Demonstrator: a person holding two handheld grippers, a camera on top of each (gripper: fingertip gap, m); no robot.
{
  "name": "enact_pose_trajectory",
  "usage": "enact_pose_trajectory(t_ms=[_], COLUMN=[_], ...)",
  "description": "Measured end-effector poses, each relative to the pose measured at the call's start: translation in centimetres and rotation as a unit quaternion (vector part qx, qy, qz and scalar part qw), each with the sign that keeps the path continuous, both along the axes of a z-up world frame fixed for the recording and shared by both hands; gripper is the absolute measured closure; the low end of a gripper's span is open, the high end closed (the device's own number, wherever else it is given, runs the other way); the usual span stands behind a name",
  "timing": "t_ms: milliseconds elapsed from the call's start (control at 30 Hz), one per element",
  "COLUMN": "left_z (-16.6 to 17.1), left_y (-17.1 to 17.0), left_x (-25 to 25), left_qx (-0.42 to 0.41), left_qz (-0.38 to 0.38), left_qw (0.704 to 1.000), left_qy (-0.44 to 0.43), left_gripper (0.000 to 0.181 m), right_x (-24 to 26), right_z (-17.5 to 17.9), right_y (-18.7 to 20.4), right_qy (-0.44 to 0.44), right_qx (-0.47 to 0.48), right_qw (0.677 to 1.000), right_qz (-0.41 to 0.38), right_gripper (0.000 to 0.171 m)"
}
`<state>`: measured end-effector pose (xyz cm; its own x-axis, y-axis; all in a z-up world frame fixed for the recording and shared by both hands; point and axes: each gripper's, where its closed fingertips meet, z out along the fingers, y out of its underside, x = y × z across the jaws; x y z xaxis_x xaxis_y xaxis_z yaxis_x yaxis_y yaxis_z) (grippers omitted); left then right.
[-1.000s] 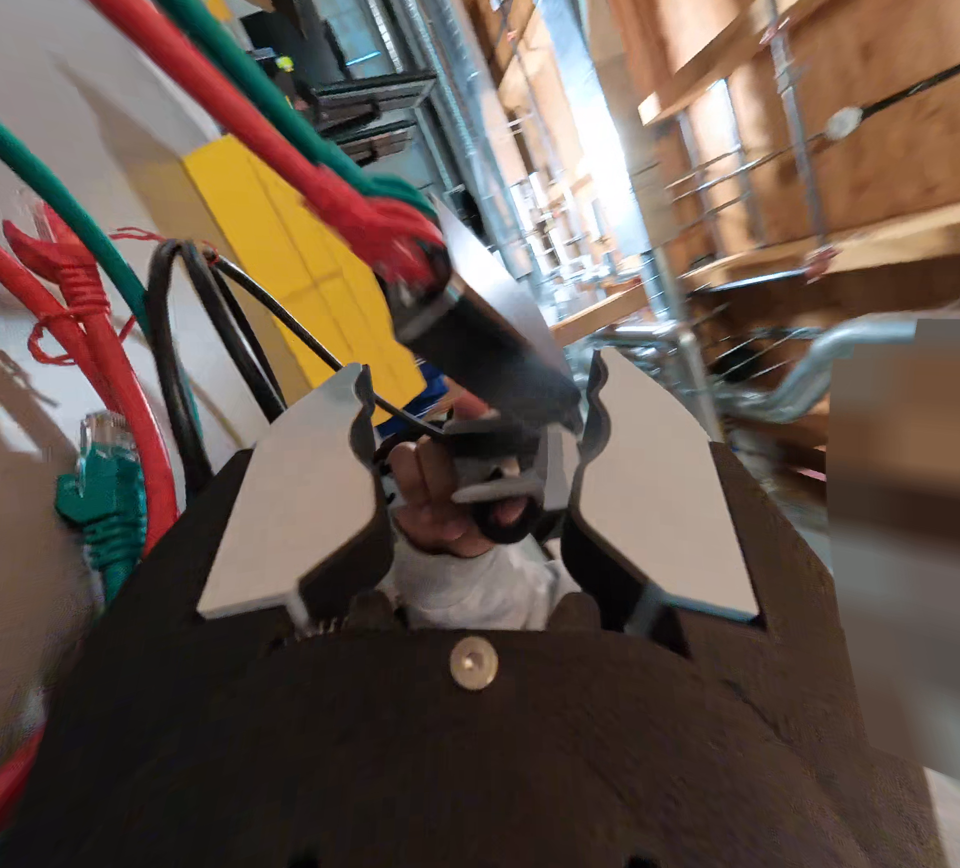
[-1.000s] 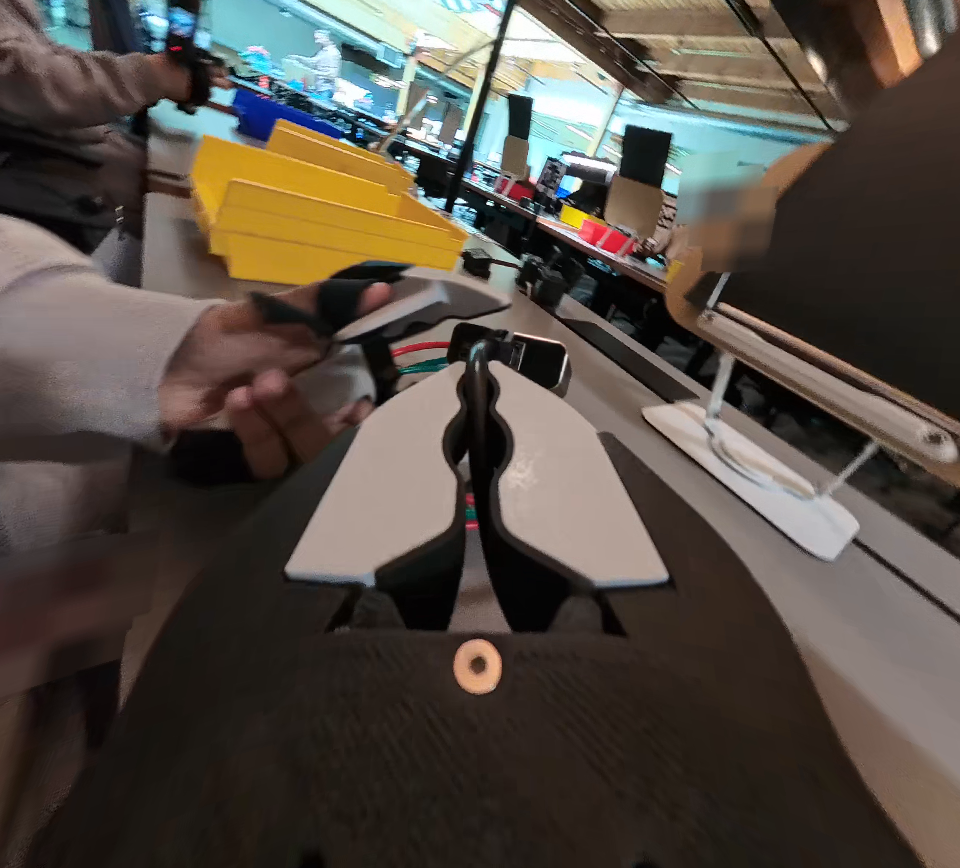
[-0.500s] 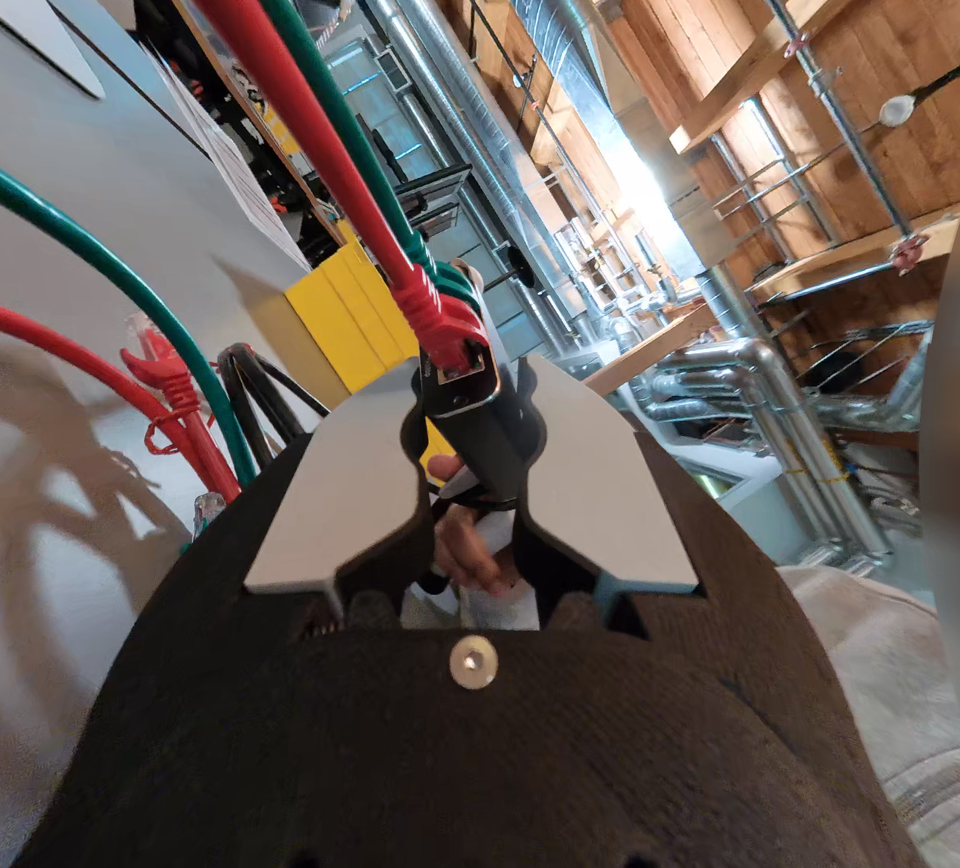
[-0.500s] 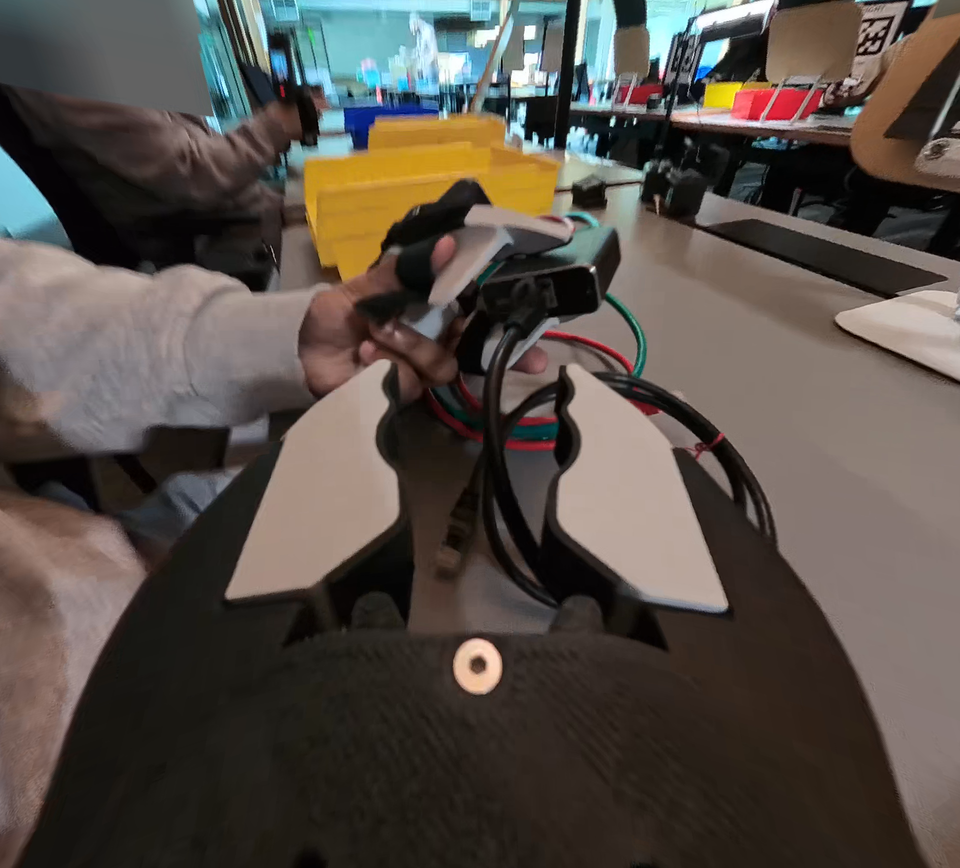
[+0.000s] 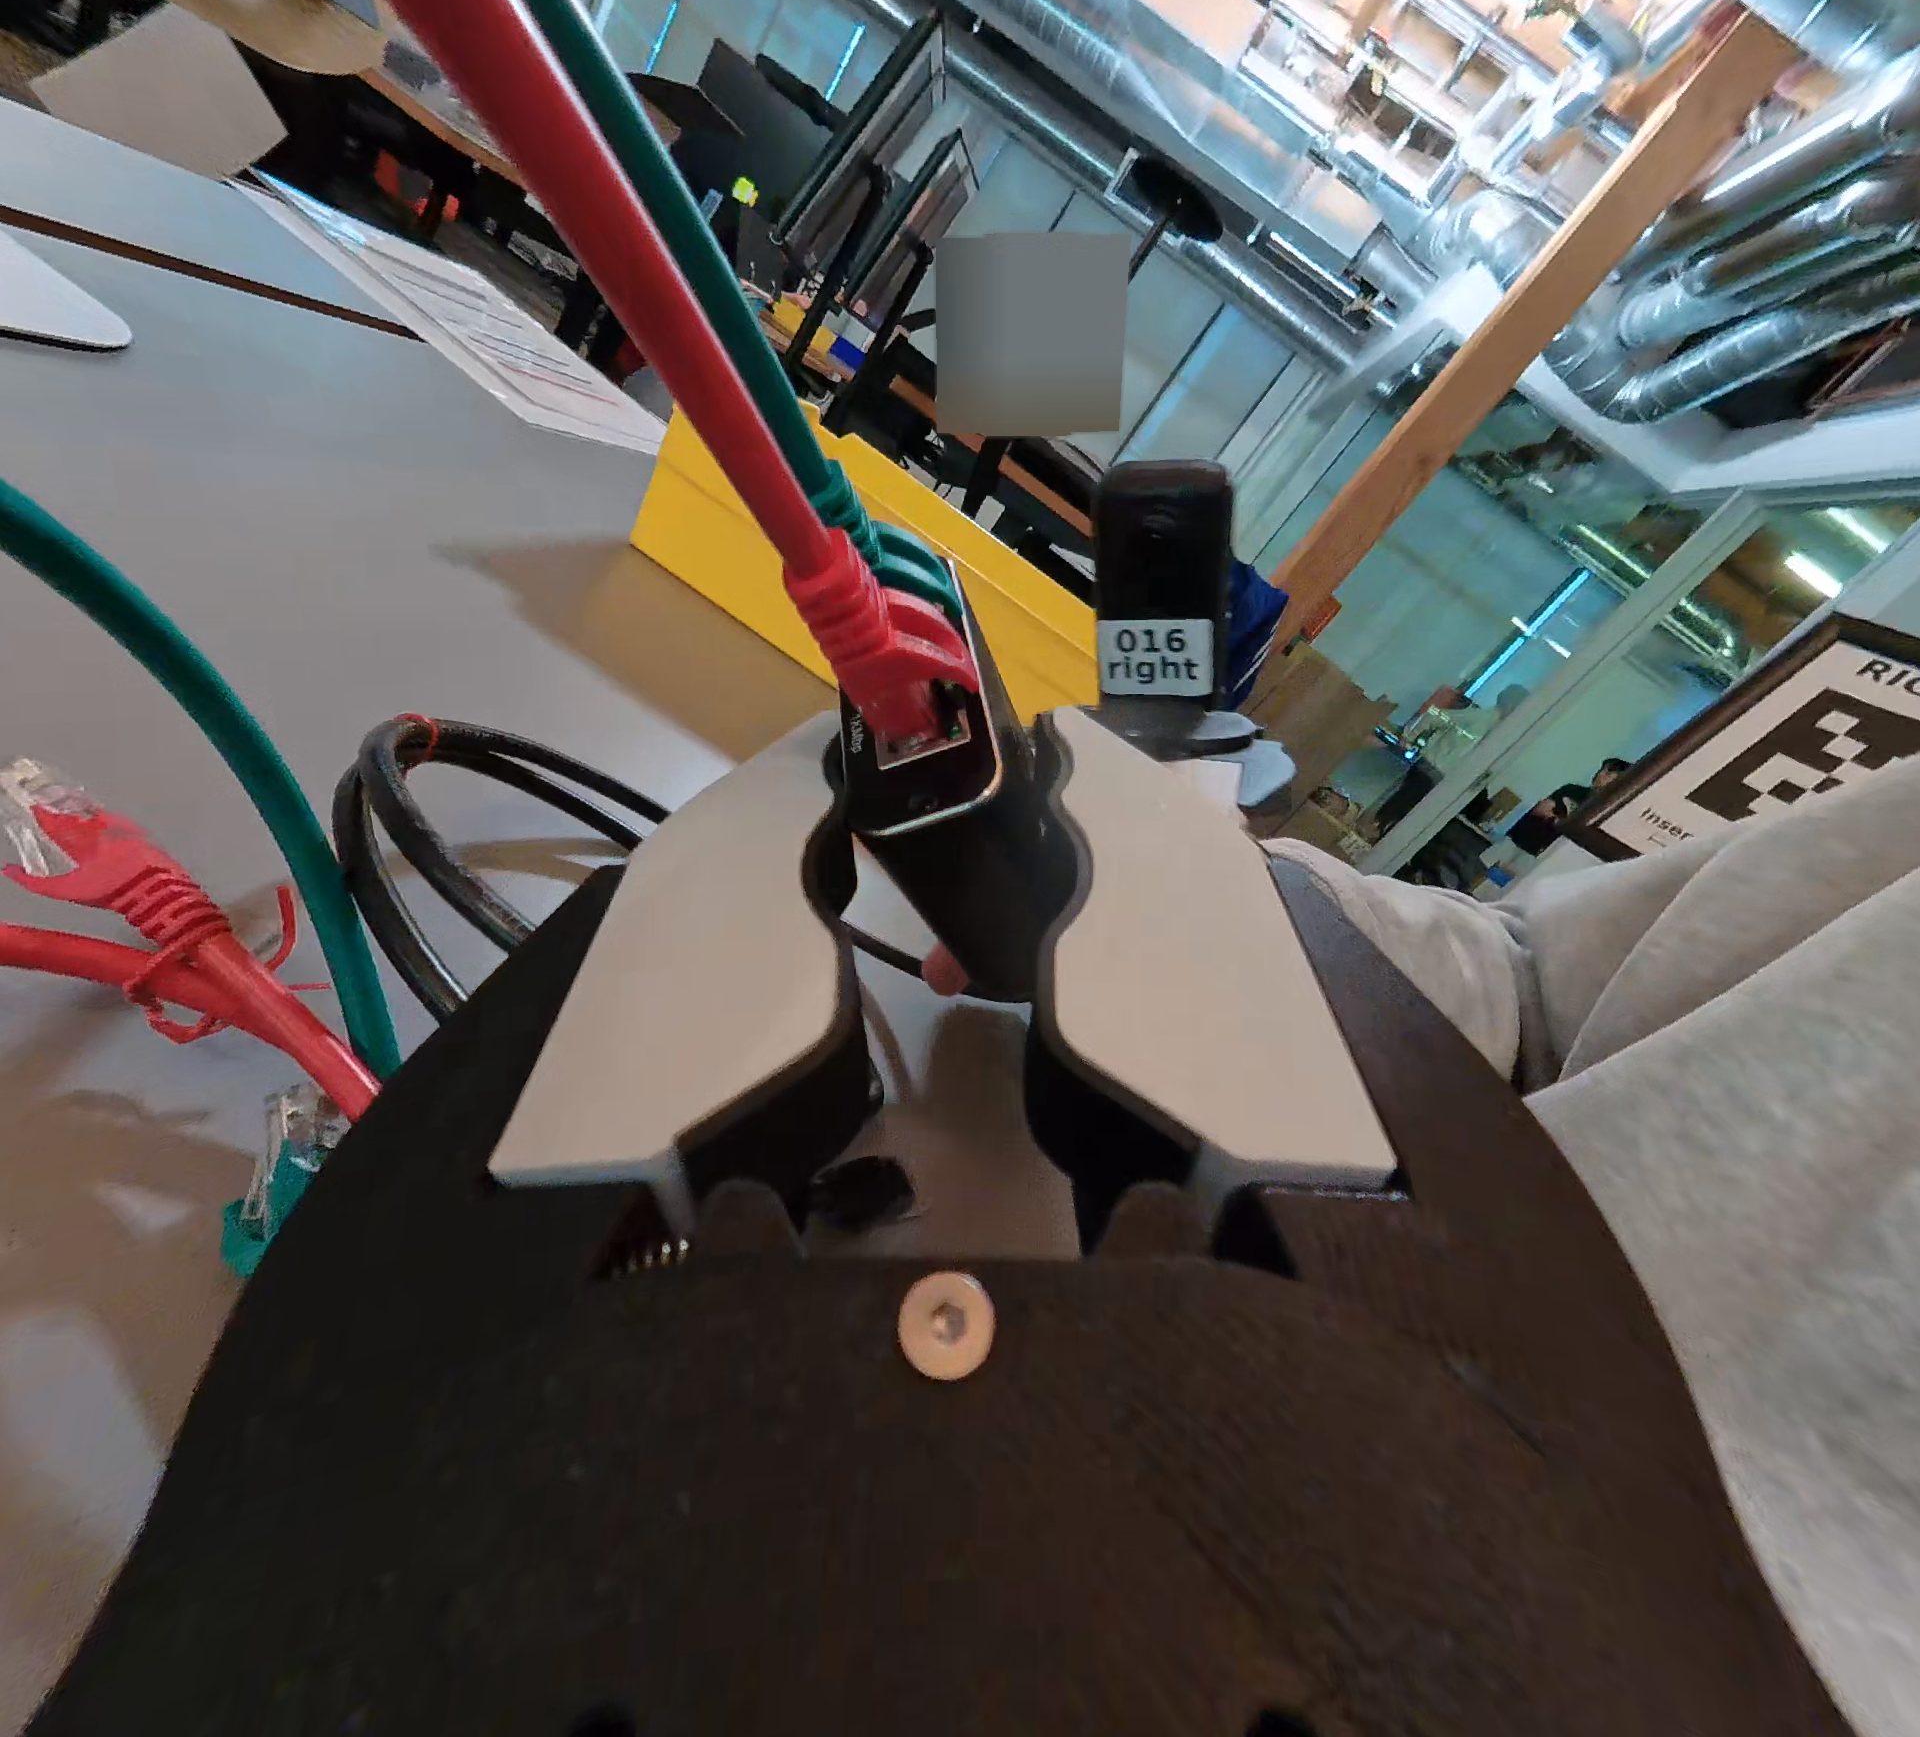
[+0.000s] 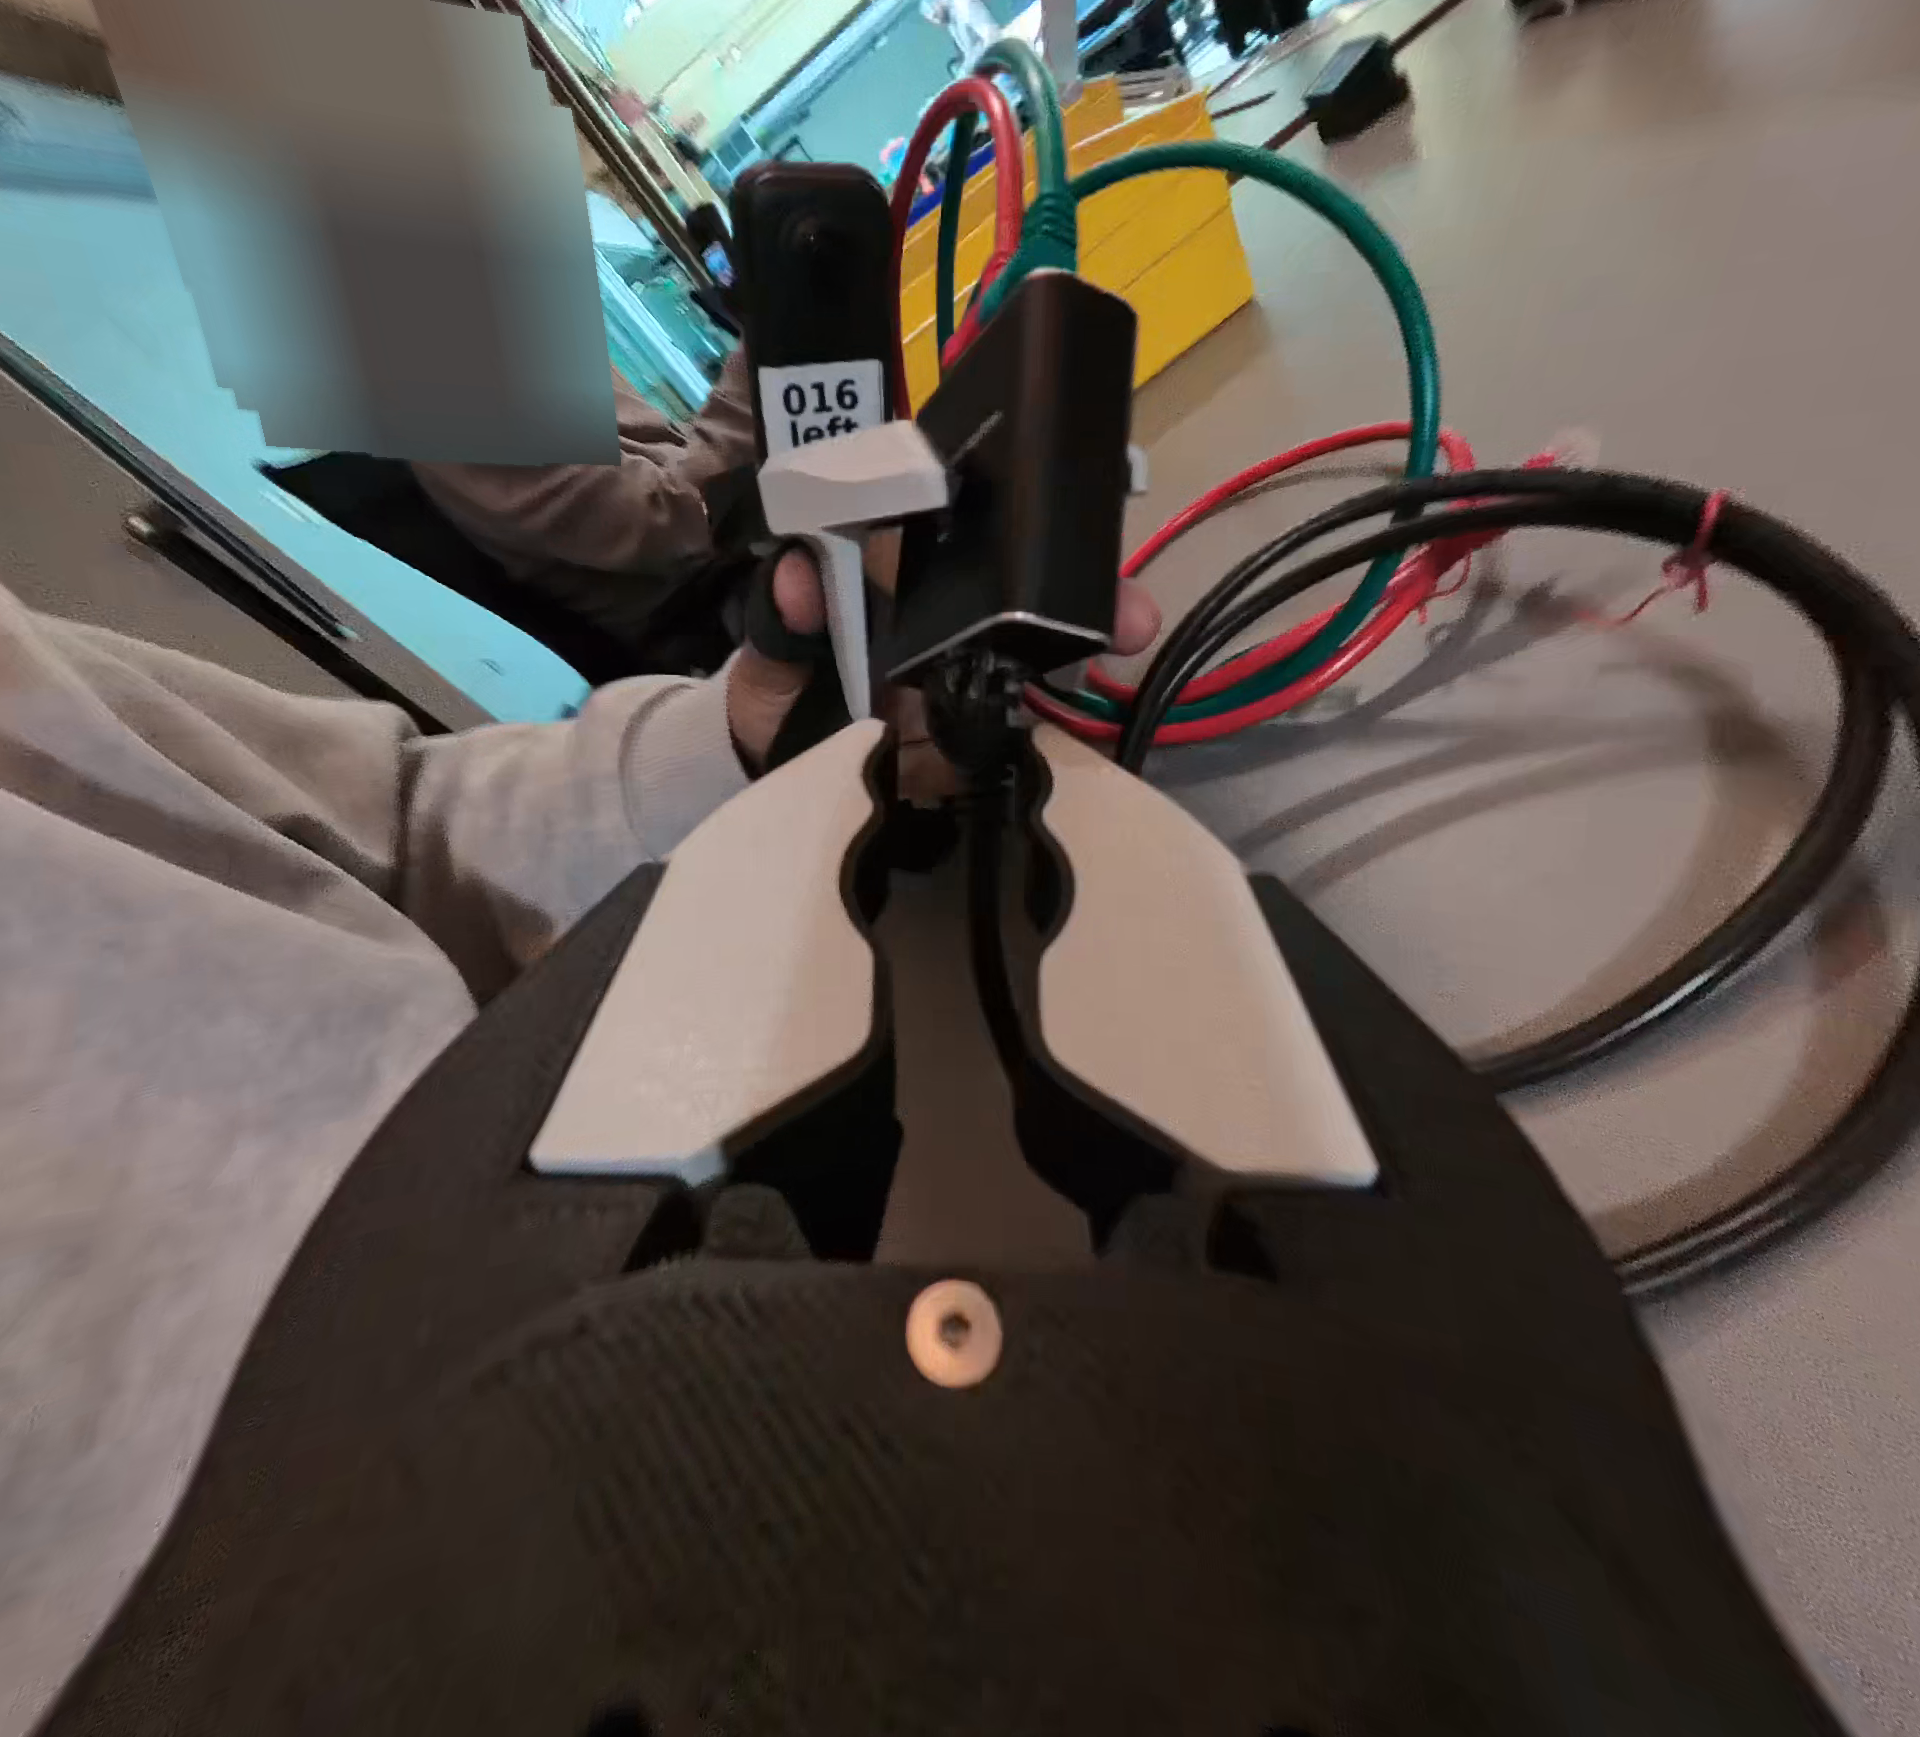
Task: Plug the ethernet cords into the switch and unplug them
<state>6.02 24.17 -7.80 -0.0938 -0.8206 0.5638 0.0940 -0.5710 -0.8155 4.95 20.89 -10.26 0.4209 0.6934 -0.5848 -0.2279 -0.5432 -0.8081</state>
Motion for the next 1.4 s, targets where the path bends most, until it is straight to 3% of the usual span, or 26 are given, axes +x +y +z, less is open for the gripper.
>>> enact_pose_trajectory(t_ms=[133,1400], left_z=[0.1,-0.22], left_y=[-0.1,-0.6], left_x=[-0.03,0.32], left_qx=[-0.001,0.002], left_qz=[-0.003,-0.011], left_qw=[1.0,1.0], left_qy=[-0.004,0.001], left_gripper=[0.151,0.15], right_x=[0.62,0.59], right_z=[0.25,-0.06], right_y=[0.17,-0.22], right_qy=[0.015,0.063], right_qx=[-0.002,-0.057], right_qw=[1.0,0.996], right_qz=[-0.011,0.022], right_gripper=[0.158,0.154])
